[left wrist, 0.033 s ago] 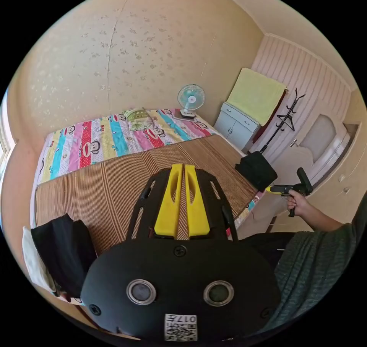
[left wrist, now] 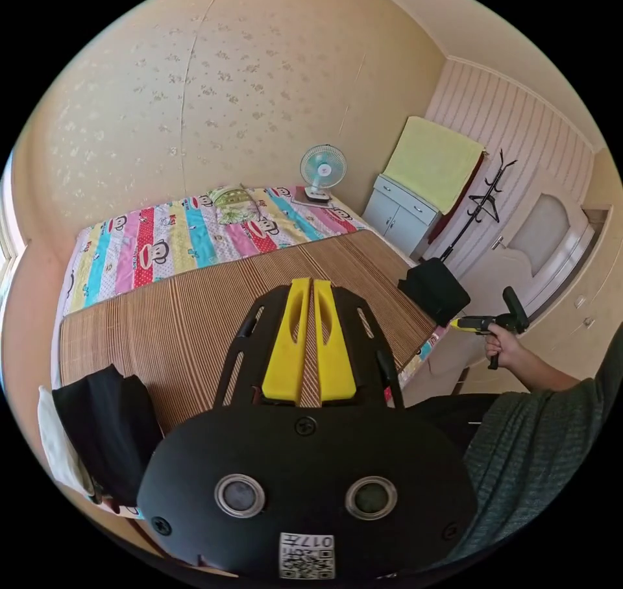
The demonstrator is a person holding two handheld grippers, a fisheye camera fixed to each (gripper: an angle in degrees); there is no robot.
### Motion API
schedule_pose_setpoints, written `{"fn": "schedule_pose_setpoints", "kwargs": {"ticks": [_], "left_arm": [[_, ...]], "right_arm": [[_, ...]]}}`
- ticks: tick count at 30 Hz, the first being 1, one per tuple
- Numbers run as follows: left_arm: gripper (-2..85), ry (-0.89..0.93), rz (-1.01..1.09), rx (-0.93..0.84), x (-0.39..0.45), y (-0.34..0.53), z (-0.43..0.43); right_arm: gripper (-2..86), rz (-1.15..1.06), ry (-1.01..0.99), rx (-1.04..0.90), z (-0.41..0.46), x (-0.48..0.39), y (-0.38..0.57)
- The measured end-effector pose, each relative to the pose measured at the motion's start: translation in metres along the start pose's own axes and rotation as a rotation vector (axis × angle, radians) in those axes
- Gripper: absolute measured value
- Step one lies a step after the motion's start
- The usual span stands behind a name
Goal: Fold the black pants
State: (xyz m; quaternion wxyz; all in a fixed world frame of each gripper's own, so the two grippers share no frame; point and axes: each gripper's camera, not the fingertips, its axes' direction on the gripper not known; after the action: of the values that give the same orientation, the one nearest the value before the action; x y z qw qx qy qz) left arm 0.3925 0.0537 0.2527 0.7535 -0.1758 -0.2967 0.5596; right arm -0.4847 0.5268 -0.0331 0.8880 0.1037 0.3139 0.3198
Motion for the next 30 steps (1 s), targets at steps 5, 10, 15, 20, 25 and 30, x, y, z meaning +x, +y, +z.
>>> {"fn": "schedule_pose_setpoints", "kwargs": {"ticks": [5,10,15,20,25,30], "left_arm": [[-1.0,0.060,-0.020,0.006,0.051,-0.011,0.019],[-1.0,0.020,-0.007,0.011,0.103,-0.038,0.048],[-1.0,-0.009,-0.102,0.081,0.125,-0.069,0.050],[-1.0,-0.123,-0.120,0.048,0.128,-0.087,0.040],[-1.0,-0.251,-0.200,0.000,0.105,-0.105,0.033],[-1.0,-0.224,-0.295,-0.032,0.077,-0.134,0.057]], "right_arm": [[1.6,0.254,-0.077,0.092,-0.023,0.118,-0.019],[7.0,0.422,-0.126,0.173,-0.058,0.207,-0.051],[12.2,0.408,0.079,0.200,-0.109,0.263,-0.145],[14.9,0.385,0.465,0.265,-0.158,0.300,-0.255],[12.2,0.099,0.522,0.007,-0.110,0.285,-0.330],[5.6,-0.324,0.539,0.061,-0.083,0.177,-0.321]]}}
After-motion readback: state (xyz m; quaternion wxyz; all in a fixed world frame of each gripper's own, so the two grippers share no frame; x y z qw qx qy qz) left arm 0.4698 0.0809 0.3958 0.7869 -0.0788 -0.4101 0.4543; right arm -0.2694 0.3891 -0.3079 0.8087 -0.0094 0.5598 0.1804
